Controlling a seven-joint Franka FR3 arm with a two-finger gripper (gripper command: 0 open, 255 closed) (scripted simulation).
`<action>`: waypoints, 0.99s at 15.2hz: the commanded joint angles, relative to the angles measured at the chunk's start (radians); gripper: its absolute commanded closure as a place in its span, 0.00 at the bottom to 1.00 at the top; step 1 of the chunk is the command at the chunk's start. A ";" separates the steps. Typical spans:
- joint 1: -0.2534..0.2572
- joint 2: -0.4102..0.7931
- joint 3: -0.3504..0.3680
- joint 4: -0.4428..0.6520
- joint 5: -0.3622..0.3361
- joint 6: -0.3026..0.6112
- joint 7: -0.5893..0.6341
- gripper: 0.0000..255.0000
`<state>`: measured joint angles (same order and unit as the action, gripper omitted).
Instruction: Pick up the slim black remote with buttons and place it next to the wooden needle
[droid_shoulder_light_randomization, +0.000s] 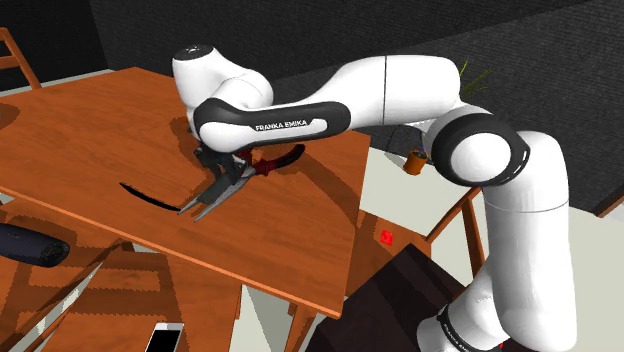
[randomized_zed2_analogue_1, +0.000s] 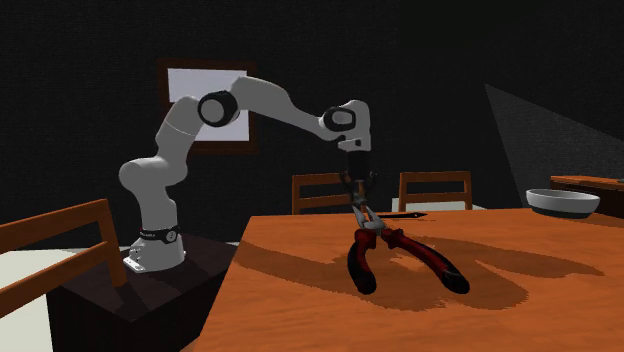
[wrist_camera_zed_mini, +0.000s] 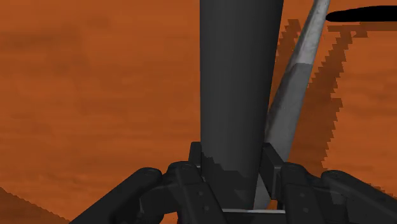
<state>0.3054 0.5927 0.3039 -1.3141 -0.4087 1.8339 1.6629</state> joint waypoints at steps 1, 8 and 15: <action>0.043 0.055 0.001 0.091 -0.009 -0.043 0.023 1.00; 0.128 0.186 -0.004 0.274 -0.029 -0.105 0.061 1.00; 0.119 0.201 -0.008 0.205 -0.038 -0.025 0.084 1.00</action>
<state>0.4241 0.7879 0.2970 -1.1057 -0.4445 1.7987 1.7440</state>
